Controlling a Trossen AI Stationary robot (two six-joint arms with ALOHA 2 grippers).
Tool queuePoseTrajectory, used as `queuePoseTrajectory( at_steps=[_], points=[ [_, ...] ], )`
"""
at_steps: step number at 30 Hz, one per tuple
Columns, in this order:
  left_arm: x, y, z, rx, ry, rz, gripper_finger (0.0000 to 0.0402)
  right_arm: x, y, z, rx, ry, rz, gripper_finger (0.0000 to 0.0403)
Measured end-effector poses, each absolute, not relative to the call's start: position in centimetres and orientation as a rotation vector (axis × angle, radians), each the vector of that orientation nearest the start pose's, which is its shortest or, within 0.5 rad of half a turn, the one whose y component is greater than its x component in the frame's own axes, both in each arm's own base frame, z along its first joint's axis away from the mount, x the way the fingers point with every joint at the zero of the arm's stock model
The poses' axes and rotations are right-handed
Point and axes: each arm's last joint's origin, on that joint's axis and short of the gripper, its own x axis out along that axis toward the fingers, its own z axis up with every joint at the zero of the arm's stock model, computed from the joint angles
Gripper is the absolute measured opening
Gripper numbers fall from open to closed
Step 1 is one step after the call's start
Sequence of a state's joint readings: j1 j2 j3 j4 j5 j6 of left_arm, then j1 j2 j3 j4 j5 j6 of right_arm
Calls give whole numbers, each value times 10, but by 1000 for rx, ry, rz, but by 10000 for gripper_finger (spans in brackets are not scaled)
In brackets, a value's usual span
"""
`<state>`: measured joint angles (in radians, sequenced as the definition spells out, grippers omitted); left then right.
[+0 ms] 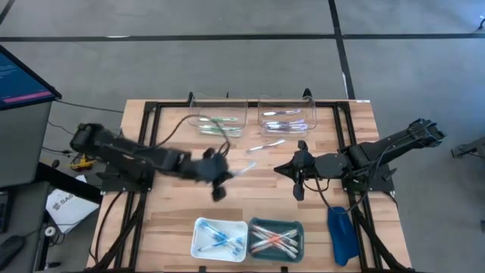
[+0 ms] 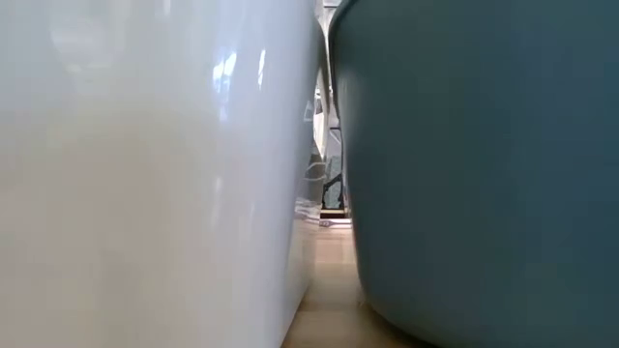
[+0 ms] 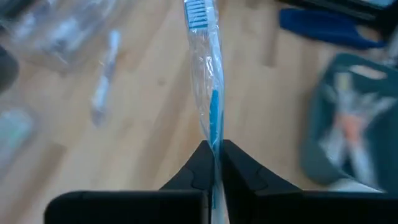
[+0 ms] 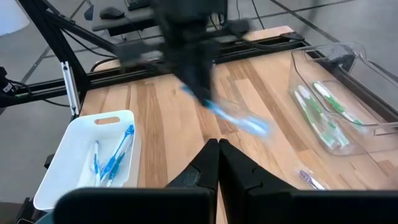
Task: Pick & Place Toothbrushes
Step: Put the blue toothbrush into the white bin
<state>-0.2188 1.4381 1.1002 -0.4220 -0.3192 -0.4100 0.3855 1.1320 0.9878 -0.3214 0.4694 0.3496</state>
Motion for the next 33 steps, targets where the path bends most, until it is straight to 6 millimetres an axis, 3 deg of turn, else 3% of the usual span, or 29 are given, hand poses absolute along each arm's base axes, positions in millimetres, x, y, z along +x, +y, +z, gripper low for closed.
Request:
queuePoseTrajectory(
  at_steps=[7,13,17,25,33],
  points=[
    [254,-131,267,-304,664,171,6,230,79,325,155,402,-156,1],
    [240,-181,246,-405,666,176,6,230,79,325,157,398,-156,1],
    [241,-207,226,-473,678,162,6,230,79,325,158,396,-155,1],
    [258,-221,192,-525,788,105,6,230,79,325,186,398,-162,1],
    [256,-223,188,-505,866,43,6,229,79,323,180,413,-164,1]
  ],
)
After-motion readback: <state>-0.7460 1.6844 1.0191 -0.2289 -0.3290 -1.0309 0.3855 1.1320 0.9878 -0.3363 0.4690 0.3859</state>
